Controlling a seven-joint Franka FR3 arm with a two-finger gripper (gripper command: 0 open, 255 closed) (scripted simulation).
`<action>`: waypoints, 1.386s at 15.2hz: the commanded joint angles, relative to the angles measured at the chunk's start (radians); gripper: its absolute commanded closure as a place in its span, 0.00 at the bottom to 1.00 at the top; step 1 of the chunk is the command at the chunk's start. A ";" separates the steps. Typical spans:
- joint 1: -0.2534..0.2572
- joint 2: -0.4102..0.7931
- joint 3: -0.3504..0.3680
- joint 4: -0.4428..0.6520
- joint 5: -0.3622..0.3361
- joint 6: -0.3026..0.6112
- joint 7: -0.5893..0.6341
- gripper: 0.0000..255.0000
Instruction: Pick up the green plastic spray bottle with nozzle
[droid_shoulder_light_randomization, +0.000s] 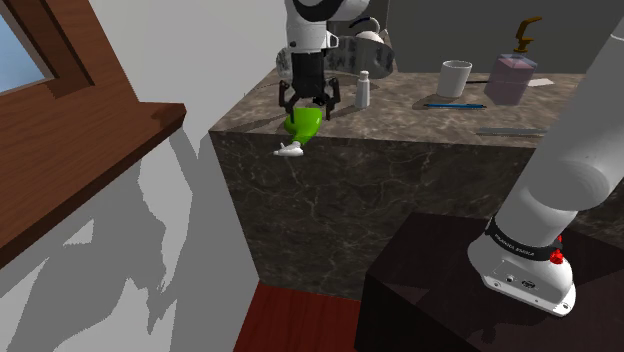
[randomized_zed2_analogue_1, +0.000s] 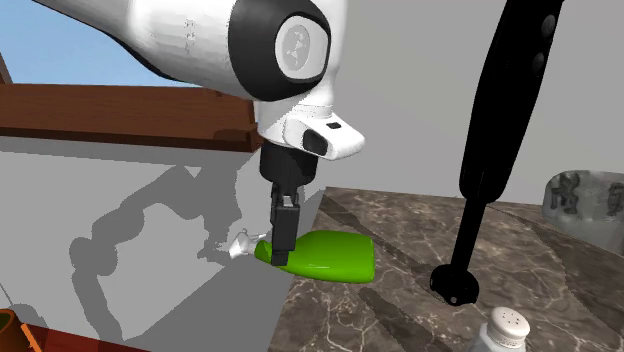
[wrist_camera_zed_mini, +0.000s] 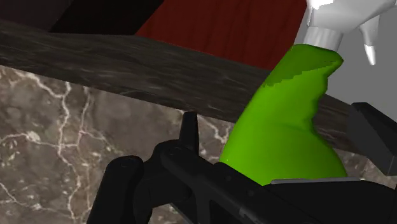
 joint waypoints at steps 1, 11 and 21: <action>0.003 0.056 0.004 0.042 -0.009 0.013 0.058 0.00; 0.006 0.083 0.005 -0.030 -0.012 0.111 0.050 1.00; 0.006 0.079 0.005 -0.020 -0.012 0.097 0.051 1.00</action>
